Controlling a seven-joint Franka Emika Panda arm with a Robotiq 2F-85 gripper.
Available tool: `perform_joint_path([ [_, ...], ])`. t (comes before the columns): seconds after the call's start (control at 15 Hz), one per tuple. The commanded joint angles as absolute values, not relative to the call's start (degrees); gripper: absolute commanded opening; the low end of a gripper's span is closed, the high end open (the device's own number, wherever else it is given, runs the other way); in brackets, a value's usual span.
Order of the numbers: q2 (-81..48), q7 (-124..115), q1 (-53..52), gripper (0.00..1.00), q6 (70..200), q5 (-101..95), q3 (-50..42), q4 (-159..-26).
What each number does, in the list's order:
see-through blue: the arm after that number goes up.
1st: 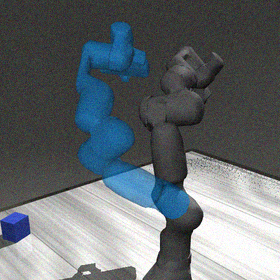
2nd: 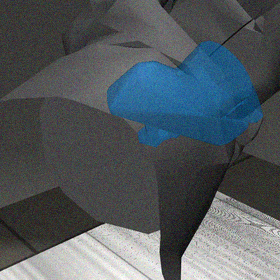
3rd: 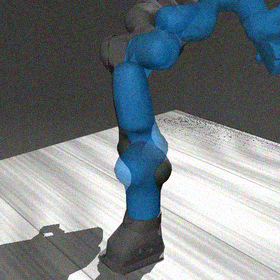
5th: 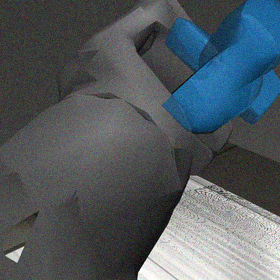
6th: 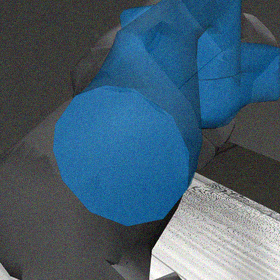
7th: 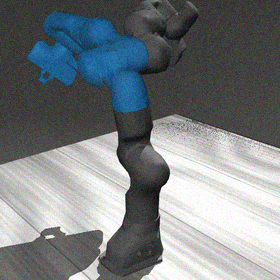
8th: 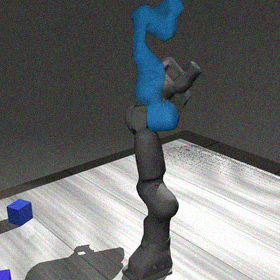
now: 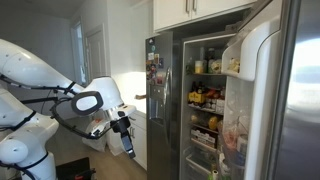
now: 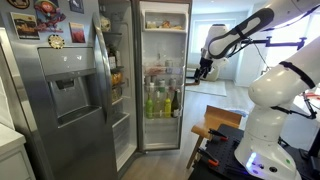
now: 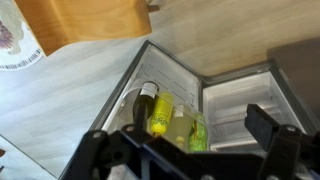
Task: Pick up a canned drink from the fridge and put it on the chair
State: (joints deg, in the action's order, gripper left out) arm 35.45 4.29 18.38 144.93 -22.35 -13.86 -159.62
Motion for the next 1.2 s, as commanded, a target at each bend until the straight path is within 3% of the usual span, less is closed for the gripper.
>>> perform_joint_path([
  [0.0,28.8,-2.8,19.3,1.0,155.5,-18.4,-11.2,-158.1],
  [0.47,15.4,-13.5,25.3,1.0,172.9,-16.2,-3.9,-153.5],
  [1.13,1.2,-29.6,34.3,1.0,175.2,-28.7,2.1,-139.4],
])
